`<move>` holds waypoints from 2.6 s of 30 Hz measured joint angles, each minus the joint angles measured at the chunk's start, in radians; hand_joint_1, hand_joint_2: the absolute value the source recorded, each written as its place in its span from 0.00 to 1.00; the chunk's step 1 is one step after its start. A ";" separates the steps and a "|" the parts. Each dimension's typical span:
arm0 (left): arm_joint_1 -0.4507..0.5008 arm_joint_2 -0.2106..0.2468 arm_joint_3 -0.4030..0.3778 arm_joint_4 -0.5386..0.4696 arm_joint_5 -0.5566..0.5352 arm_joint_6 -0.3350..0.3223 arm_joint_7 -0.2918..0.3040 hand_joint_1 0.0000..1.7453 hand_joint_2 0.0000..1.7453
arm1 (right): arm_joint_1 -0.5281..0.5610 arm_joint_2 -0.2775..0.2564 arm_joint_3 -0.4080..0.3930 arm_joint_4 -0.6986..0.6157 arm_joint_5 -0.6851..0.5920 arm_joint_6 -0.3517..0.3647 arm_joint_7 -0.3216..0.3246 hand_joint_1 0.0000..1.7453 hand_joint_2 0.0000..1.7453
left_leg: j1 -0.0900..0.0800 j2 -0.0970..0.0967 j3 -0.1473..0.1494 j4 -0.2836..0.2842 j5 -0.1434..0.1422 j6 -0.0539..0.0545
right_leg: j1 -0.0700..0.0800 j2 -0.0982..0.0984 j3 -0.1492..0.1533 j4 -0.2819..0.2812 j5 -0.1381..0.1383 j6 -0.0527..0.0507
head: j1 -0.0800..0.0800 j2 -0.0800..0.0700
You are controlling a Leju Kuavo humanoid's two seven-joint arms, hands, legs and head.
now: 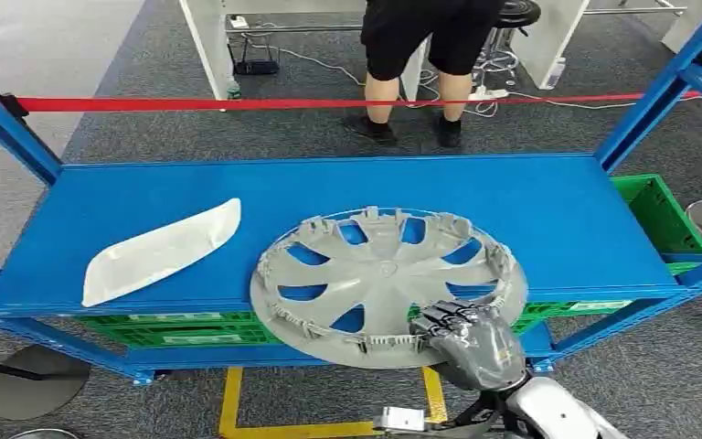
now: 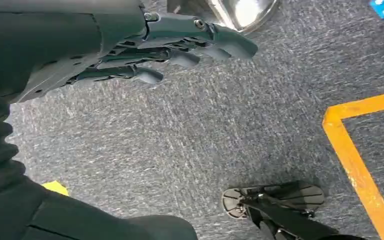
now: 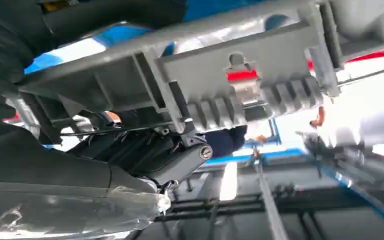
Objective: Take the parts from the cabinet and place them on the table.
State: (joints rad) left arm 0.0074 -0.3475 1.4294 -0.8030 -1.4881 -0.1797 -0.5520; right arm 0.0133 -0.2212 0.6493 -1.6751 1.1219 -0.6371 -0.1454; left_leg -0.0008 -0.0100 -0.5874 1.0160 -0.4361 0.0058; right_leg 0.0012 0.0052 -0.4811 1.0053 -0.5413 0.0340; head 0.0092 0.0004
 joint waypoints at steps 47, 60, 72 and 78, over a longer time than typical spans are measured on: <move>0.003 0.000 0.000 -0.012 0.056 0.008 -0.124 0.00 1.00 | 0.114 0.163 -0.195 -0.266 -0.502 -0.048 -0.424 0.66 1.00 | -0.004 0.000 0.000 -0.001 -0.001 0.001 | -0.004 -0.001 -0.001 -0.001 0.000 0.000 | 0.000 0.000; -0.004 0.000 0.000 -0.012 0.045 0.048 -0.108 0.00 1.00 | 0.118 0.116 -0.179 -0.270 -0.536 -0.048 -0.412 0.66 1.00 | 0.001 0.020 0.008 -0.018 0.004 0.030 | -0.014 0.001 -0.091 0.183 -0.106 0.029 | 0.007 0.000; -0.002 0.000 0.000 -0.013 0.022 0.051 -0.109 0.00 1.00 | 0.150 0.097 -0.190 -0.281 -0.532 -0.049 -0.413 0.66 1.00 | 0.010 0.083 0.011 -0.001 0.003 -0.026 | -0.024 -0.020 -0.078 0.044 0.055 0.015 | 0.008 0.000; -0.002 0.000 0.000 -0.013 0.015 0.052 -0.109 0.00 1.00 | 0.164 0.094 -0.197 -0.288 -0.529 -0.049 -0.413 0.66 1.00 | 0.009 0.015 -0.095 0.300 -0.188 -0.024 | -0.018 0.034 -0.133 0.044 0.096 -0.023 | 0.003 0.000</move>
State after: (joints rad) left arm 0.0058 -0.3471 1.4298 -0.8156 -1.4729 -0.1282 -0.6607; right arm 0.1770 -0.1270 0.4524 -1.9635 0.5932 -0.6859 -0.5581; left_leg 0.0083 0.0052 -0.6827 1.3161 -0.6242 -0.0187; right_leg -0.0167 0.0392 -0.6138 1.0496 -0.4457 0.0114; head 0.0118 0.0004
